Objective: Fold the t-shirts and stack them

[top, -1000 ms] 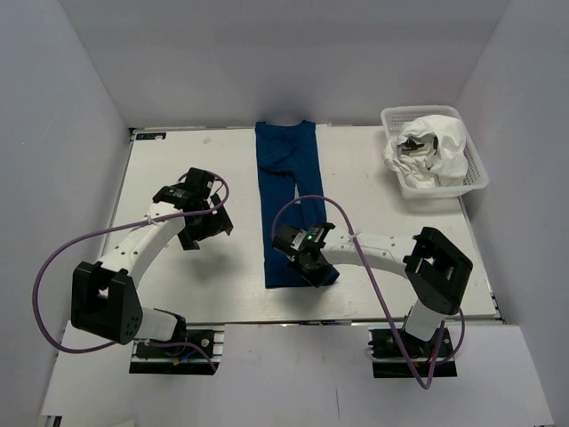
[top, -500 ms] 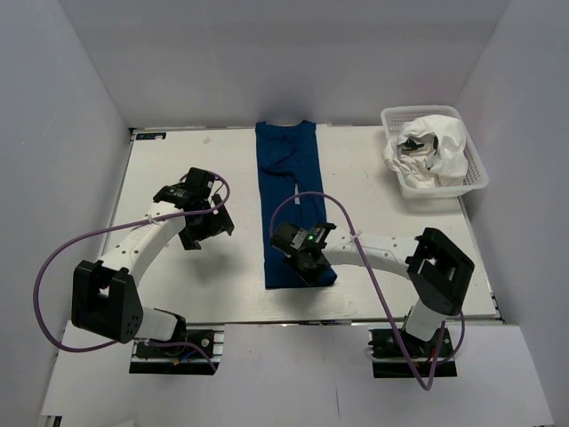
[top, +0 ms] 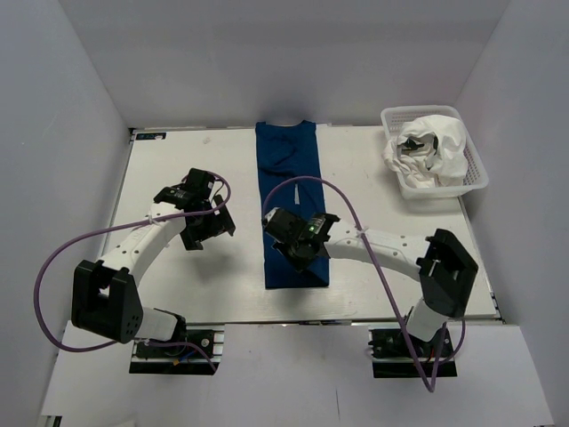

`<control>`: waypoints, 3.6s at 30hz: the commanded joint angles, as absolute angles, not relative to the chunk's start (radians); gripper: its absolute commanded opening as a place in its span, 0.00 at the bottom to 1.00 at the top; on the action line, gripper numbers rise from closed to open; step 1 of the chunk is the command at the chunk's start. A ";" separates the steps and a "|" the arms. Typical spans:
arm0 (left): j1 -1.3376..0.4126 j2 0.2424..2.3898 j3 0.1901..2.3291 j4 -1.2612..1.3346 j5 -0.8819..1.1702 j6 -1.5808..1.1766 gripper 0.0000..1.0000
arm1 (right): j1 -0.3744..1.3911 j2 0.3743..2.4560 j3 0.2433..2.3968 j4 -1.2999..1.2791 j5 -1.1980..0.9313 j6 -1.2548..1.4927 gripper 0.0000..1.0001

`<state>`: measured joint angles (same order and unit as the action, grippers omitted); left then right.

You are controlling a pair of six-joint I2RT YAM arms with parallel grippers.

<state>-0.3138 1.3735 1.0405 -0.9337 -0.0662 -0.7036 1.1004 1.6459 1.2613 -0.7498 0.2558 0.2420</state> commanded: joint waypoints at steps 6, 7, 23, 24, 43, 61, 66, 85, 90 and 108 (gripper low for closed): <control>-0.318 1.374 1.037 -0.928 -0.051 -0.690 1.00 | 1.108 1.767 1.307 -0.730 0.224 0.161 0.00; -0.318 1.374 1.037 -0.937 -0.051 -0.690 1.00 | 1.108 1.782 1.307 -0.727 0.216 0.157 0.00; -0.318 1.394 1.037 -0.946 0.000 -0.650 1.00 | 1.094 1.711 1.290 -0.573 0.095 0.162 0.78; -0.318 1.394 1.037 -0.946 0.000 -0.641 1.00 | 1.086 1.689 1.279 -0.560 0.094 0.164 0.90; -0.584 1.394 0.810 -0.671 0.410 -0.675 0.96 | 0.729 1.434 0.897 -0.609 -0.190 0.486 0.86; -0.730 1.669 0.902 -0.666 0.304 -0.670 0.65 | 0.660 1.580 0.819 -0.532 -0.284 0.445 0.44; -0.739 1.669 0.884 -0.657 0.284 -0.681 0.45 | 0.658 1.606 0.821 -0.532 -0.244 0.440 0.19; -0.739 1.639 0.878 -0.719 0.241 -0.709 0.00 | 0.667 1.425 0.749 -0.630 -0.190 0.417 0.00; -0.759 1.485 0.844 -0.729 0.265 -0.779 0.00 | 0.672 1.373 0.771 -0.675 -0.238 0.419 0.00; -0.738 1.589 1.217 -0.845 0.076 -0.710 0.00 | 0.670 1.514 1.115 -0.756 -0.085 0.339 0.00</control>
<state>-0.7521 1.5906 1.1084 -0.8234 0.1909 -0.7219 0.6750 1.4921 1.0058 -0.7303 -0.1650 0.3717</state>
